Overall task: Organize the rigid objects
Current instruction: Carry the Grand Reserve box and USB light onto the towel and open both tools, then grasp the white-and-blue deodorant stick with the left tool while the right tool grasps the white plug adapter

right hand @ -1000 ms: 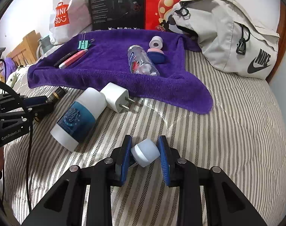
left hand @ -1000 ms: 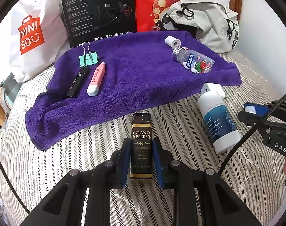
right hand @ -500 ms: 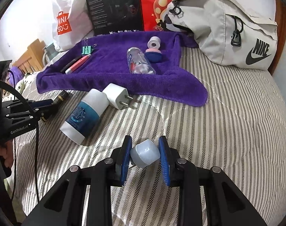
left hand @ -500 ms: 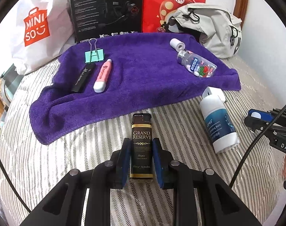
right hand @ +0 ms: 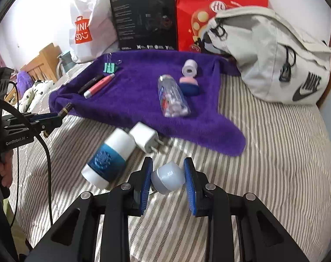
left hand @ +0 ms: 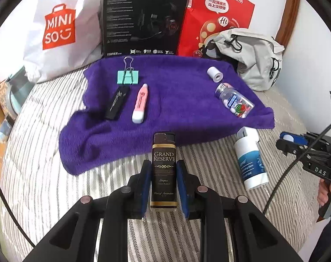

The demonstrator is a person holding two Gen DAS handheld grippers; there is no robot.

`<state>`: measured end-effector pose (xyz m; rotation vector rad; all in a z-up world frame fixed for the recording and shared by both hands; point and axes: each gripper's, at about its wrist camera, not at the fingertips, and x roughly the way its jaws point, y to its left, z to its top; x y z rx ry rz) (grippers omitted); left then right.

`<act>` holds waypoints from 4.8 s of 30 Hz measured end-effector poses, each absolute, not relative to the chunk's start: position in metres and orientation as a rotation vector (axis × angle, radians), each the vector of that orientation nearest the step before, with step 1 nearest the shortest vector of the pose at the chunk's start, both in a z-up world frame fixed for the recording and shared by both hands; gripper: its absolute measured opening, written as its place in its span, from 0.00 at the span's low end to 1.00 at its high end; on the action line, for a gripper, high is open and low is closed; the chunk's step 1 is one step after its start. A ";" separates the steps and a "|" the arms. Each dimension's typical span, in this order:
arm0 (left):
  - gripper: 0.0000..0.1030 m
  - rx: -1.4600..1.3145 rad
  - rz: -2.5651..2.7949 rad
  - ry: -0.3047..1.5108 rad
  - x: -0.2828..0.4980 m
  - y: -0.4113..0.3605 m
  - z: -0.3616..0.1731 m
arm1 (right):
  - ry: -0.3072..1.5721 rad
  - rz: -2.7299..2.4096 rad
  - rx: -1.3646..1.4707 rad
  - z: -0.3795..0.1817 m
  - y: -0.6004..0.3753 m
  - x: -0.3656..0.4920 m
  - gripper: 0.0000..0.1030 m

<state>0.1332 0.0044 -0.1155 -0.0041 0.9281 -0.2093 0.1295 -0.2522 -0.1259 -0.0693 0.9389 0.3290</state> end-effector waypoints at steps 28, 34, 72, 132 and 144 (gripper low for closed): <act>0.22 0.045 -0.275 1.001 0.255 -0.023 -0.138 | 0.918 0.424 -0.105 -0.107 -0.230 0.222 0.28; 0.22 0.075 -0.282 1.003 0.255 -0.023 -0.143 | 0.948 0.435 -0.124 -0.119 -0.227 0.227 0.28; 0.60 -0.030 -0.157 0.905 0.204 0.057 -0.099 | 1.017 0.511 -0.276 -0.158 -0.136 0.272 0.29; 0.33 0.157 -0.290 1.037 0.147 -0.125 -0.157 | 0.960 0.220 0.142 -0.118 -0.347 0.059 0.57; 0.33 0.195 -0.310 1.009 0.151 -0.126 -0.157 | 1.009 0.247 0.140 -0.141 -0.332 0.070 0.57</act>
